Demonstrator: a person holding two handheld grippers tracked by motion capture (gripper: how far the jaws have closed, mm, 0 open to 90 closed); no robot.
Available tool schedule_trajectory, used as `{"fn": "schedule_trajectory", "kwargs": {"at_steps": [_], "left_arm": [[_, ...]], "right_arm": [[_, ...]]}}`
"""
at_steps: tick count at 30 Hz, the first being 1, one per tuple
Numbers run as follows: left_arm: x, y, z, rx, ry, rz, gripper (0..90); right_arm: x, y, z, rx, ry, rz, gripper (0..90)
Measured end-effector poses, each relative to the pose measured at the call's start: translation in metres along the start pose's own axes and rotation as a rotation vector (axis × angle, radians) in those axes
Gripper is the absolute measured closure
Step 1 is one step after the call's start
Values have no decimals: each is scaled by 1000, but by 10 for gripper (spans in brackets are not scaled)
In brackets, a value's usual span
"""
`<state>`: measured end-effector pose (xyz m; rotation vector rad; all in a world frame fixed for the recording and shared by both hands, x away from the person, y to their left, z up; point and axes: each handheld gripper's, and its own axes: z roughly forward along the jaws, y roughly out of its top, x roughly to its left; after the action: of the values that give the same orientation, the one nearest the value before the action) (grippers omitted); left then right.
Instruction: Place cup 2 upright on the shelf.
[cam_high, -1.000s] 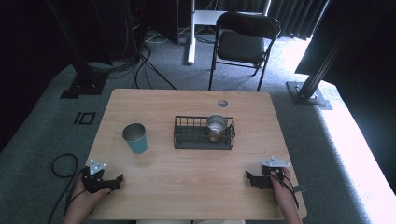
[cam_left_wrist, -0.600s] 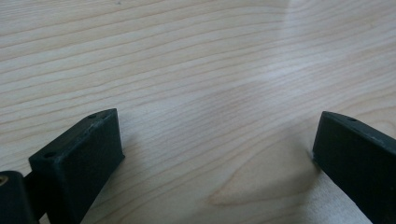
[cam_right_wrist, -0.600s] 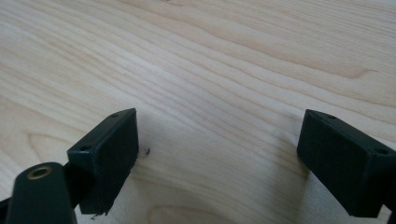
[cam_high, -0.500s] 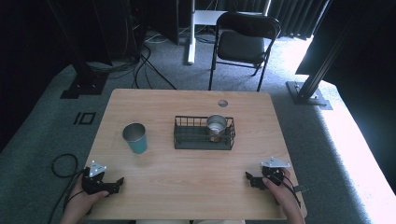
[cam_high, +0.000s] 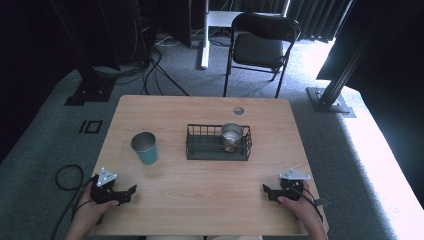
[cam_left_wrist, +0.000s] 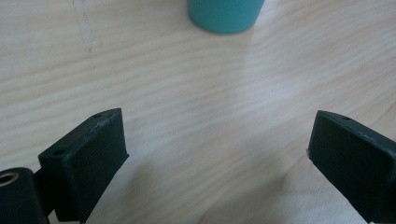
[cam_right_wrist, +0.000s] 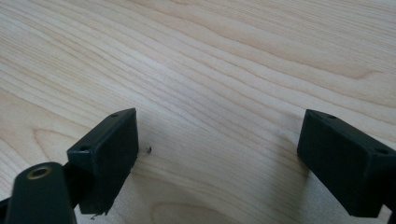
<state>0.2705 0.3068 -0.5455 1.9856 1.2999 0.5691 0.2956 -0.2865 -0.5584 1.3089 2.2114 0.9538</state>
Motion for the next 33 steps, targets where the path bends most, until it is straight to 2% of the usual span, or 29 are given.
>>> {"fn": "schedule_trajectory", "kwargs": {"at_steps": [8,15,17,19,22,33], "left_arm": [[-4,15,6,-43,-2,5,50],[-6,27,8,-104,-10,15,50],[-7,30,9,-107,-23,16,50],[-7,33,10,-112,-16,26,50],[-7,38,13,-124,-24,15,50],[-9,59,20,-164,-33,15,50]], "right_arm": [[0,0,0,0,0,0,122],[0,0,0,0,0,0,122],[0,0,0,0,0,0,122],[0,0,0,0,0,0,122],[0,0,0,0,0,0,122],[0,0,0,1,0,0,122]]}}
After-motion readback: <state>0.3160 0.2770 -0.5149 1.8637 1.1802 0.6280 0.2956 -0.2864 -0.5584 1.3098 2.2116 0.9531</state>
